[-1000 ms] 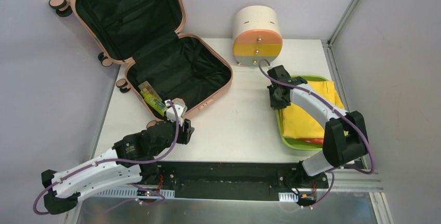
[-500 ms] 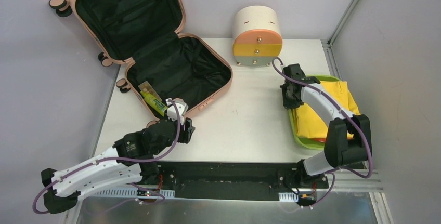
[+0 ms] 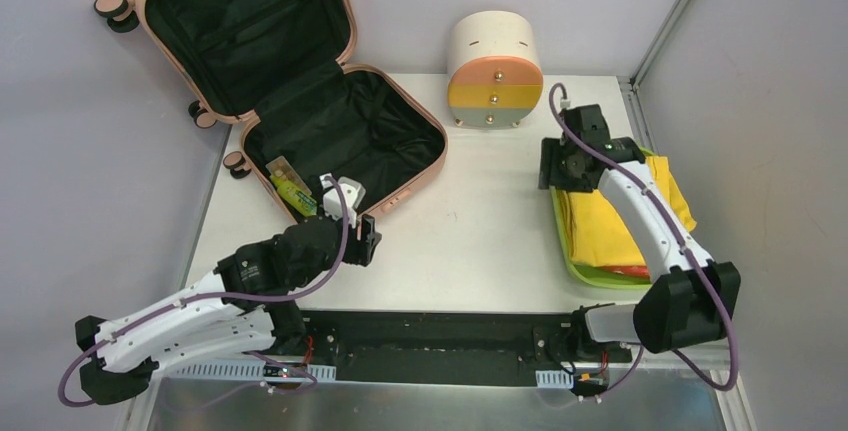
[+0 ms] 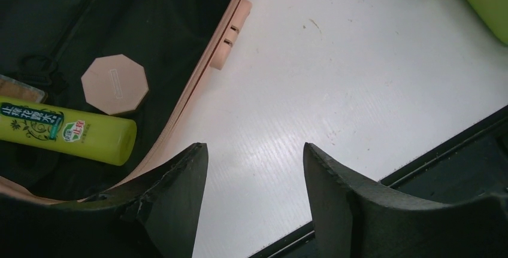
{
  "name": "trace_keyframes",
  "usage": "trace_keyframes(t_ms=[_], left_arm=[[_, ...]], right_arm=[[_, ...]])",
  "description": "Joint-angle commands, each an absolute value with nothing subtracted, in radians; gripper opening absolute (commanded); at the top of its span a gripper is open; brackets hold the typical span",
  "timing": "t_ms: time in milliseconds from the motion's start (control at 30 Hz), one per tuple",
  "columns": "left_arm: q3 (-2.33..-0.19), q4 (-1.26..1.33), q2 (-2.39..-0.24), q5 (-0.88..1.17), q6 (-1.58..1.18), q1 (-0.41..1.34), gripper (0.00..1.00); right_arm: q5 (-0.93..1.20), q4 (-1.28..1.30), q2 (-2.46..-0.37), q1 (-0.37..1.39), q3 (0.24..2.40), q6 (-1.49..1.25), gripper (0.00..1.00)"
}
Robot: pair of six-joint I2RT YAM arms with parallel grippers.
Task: Open, take out, and arrange the luggage
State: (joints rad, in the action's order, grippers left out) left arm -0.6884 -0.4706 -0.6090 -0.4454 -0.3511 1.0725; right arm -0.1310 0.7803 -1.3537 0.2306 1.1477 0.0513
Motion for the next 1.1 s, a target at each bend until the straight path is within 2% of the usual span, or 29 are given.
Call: trace_keyframes(t_ms=[0, 167, 367, 500, 700, 933, 1067], left_arm=[[-0.787, -0.522, -0.661, -0.511, -0.347, 1.054, 0.62], [-0.869, -0.58, -0.762, -0.336, -0.362, 0.87, 0.62], [-0.886, -0.619, -0.724, -0.284, -0.418, 0.677, 0.64], [-0.867, -0.621, -0.669, -0.29, -0.396, 0.648, 0.67], [-0.856, -0.624, -0.648, -0.182, -0.306, 0.643, 0.66], [-0.834, -0.623, -0.656, -0.137, -0.333, 0.642, 0.66], [-0.819, -0.621, -0.668, -0.094, -0.382, 0.642, 0.66]], right_arm=[[-0.011, 0.791, -1.326, 0.225, 1.315, -0.1, 0.61], [0.174, 0.599, -1.399, 0.225, 1.397, -0.32, 0.58], [0.115, 0.368, -1.494, 0.241, 1.433, -0.466, 0.53], [0.102, 0.324, -1.601, 0.246, 1.551, -0.461, 0.51], [0.054, 0.303, -1.75, 0.267, 1.703, -0.371, 0.5], [-0.043, 0.334, -1.882, 0.267, 1.834, -0.326, 0.51], [-0.041, 0.334, -1.931, 0.267, 1.877, -0.321, 0.49]])
